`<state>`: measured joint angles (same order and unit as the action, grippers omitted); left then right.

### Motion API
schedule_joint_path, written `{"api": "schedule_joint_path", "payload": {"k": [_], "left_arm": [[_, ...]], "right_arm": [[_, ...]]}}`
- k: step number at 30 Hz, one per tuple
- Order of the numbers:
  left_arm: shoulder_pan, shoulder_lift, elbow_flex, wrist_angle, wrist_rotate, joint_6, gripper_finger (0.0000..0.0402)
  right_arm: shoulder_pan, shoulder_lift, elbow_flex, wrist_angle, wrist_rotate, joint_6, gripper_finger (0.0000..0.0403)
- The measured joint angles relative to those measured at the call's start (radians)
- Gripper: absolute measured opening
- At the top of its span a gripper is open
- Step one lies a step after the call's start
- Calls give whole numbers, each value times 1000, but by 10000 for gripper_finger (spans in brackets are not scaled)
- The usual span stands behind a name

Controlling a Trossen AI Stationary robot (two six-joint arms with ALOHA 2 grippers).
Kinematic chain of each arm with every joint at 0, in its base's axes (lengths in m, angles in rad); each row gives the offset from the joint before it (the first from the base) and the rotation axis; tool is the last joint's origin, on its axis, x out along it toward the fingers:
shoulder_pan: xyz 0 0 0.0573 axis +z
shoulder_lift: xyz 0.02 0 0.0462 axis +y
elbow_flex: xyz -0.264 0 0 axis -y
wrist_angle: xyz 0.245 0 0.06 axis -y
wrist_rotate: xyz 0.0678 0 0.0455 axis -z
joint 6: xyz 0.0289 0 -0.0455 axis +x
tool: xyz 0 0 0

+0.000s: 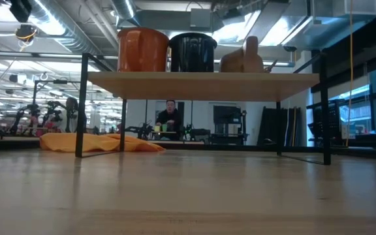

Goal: Stack small to large cups/mugs on shelf
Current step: Return to Home Position

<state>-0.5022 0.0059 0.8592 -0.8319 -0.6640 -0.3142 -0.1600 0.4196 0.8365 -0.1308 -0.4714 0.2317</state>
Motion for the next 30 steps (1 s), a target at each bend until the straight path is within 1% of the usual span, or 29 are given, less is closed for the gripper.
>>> {"api": "schedule_joint_path", "payload": {"k": [4,6,8,10,12,14,16,17,18,21,22,24,26,30], "left_arm": [[1,-2,-19,16,19,-45,0],[-1,0,-52,22,40,-55,0],[-1,0,-83,77,56,-59,0],[0,0,-123,150,99,-33,0],[-1,1,-151,222,133,23,0],[-1,0,-164,270,133,66,0],[-1,0,-161,270,132,100,0],[-1,0,-152,268,131,123,0],[-1,0,-135,258,112,151,0],[1,0,-51,171,-3,202,0],[3,0,-22,147,-19,212,0],[18,0,23,110,-22,220,0],[50,0,41,71,-29,218,0],[167,0,32,28,-84,148,0]], "right_arm": [[-2,-127,-143,50,84,-4,69],[-2,-185,-210,66,81,-33,69],[-1,-228,-274,93,77,-51,69],[-1,-254,-352,201,78,-16,69],[-1,-270,-411,335,56,0,69],[-1,-274,-451,442,5,2,69],[-1,-271,-477,515,-49,20,69],[0,-267,-481,545,-54,33,69],[0,-266,-482,565,-51,51,69],[0,-249,-475,580,-48,74,69],[0,-242,-472,575,-48,74,69],[0,-232,-465,573,-48,70,69],[0,-230,-463,576,-53,60,69],[0,-229,-463,567,-61,55,69]]}}
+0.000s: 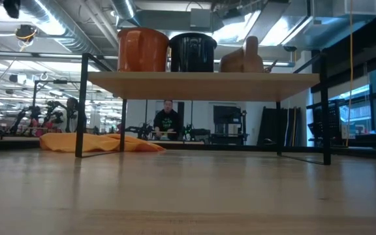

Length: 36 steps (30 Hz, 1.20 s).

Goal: Stack small to large cups/mugs on shelf
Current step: Return to Home Position

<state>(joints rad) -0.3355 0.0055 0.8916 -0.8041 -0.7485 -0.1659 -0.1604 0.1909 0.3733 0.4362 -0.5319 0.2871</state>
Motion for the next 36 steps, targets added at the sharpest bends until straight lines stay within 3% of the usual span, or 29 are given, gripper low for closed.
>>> {"api": "schedule_joint_path", "payload": {"k": [3,7,10,13,15,21,27,36], "left_arm": [[114,0,-17,35,26,-40,0],[275,2,-84,183,162,-11,0],[382,0,-132,259,168,-9,0],[449,1,-183,270,321,-9,0],[473,1,-219,277,386,-17,0],[492,1,-291,326,429,-9,0],[492,1,-297,227,466,-35,0],[491,0,-321,146,473,-68,0]], "right_arm": [[0,-1,0,0,-16,0,69],[0,-1,0,0,-39,9,69],[0,-1,0,-1,-38,25,69],[0,-1,0,-14,-38,23,69],[0,-1,-6,-15,-38,16,69],[0,-1,-99,74,-12,21,69],[0,-1,-219,235,0,64,69],[0,-1,-285,235,-19,75,69]]}}
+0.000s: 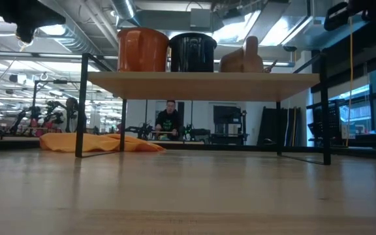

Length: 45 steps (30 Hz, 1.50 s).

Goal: Stack small to large cups/mugs on shelf
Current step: Return to Home Position

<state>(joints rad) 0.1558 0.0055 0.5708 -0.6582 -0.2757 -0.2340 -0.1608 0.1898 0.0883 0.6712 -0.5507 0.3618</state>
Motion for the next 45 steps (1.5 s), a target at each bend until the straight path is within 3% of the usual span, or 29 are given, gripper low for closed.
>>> {"api": "schedule_joint_path", "payload": {"k": [10,26,32,36,40,43,45], "left_arm": [[0,0,-203,256,30,-22,0],[0,0,-258,360,57,-42,0],[0,0,-258,636,97,4,0],[0,-1,-257,922,102,-57,0],[0,0,-257,1056,21,-90,0],[0,0,-258,1030,-70,-97,0],[0,0,-267,1034,-73,-93,0]], "right_arm": [[0,0,-12,7,-11,0,69],[0,0,-13,137,7,-75,69],[0,0,-13,159,59,-74,69],[0,0,-13,159,64,-76,69],[0,0,-13,161,73,-78,69],[0,0,-13,161,86,-80,69],[0,0,-13,161,87,-80,69]]}}
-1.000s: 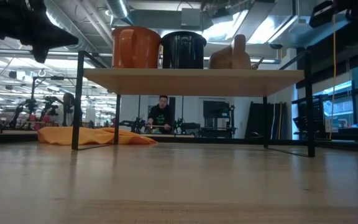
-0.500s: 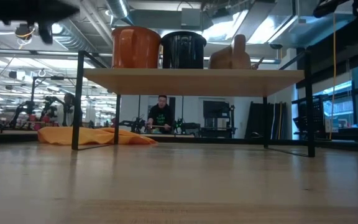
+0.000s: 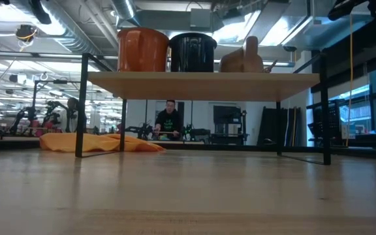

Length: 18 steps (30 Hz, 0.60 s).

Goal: Stack small to large cups/mugs on shelf
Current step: Return to Home Position

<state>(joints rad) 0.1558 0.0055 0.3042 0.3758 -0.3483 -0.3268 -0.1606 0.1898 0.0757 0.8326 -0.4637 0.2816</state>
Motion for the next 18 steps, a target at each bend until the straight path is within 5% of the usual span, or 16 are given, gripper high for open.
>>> {"api": "schedule_joint_path", "payload": {"k": [10,18], "left_arm": [[0,0,-217,339,59,-7,0],[0,0,-272,300,93,-12,0]], "right_arm": [[0,0,0,-6,0,-1,69],[0,0,0,-7,0,3,69]]}}
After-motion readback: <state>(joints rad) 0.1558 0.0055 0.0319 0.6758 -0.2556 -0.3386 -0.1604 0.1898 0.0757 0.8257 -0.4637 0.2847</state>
